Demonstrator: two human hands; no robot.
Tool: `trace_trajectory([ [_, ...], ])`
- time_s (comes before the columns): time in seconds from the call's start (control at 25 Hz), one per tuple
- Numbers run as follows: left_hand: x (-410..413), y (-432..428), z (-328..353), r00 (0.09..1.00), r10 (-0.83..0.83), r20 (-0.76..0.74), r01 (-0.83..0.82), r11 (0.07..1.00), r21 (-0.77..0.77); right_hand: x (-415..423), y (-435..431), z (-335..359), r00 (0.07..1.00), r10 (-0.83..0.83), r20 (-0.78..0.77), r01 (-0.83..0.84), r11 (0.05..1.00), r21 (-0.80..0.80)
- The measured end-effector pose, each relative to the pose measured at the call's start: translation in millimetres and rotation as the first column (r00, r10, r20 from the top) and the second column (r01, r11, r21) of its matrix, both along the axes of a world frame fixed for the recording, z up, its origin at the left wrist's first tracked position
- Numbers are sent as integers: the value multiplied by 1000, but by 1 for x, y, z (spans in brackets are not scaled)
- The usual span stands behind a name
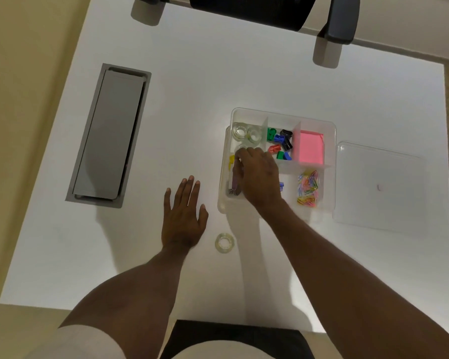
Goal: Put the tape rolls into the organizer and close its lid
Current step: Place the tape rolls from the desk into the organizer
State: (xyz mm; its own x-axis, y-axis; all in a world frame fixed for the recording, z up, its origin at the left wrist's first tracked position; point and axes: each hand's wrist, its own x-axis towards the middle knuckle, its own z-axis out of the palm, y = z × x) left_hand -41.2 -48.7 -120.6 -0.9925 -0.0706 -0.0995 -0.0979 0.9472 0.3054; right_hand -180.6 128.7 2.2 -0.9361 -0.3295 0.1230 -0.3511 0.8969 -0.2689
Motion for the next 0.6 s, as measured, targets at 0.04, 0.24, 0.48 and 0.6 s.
trace_trajectory([
  [0.04,0,0,0,1000,1,-3,-1,1000,-4,13,1,-3,1000,0,10,0,1000,-20],
  [0.24,1,0,-1,1000,5,-4,-5,1000,-6,85,7,-21,992,-22,126,40,989,-139],
  [0.48,1,2,3,1000,17,14,-17,1000,-15,160,15,-48,971,-12,237,41,992,-119],
  [0.6,1,2,6,1000,15,12,-15,1000,-15,183,16,-56,953,-13,304,26,999,-41],
])
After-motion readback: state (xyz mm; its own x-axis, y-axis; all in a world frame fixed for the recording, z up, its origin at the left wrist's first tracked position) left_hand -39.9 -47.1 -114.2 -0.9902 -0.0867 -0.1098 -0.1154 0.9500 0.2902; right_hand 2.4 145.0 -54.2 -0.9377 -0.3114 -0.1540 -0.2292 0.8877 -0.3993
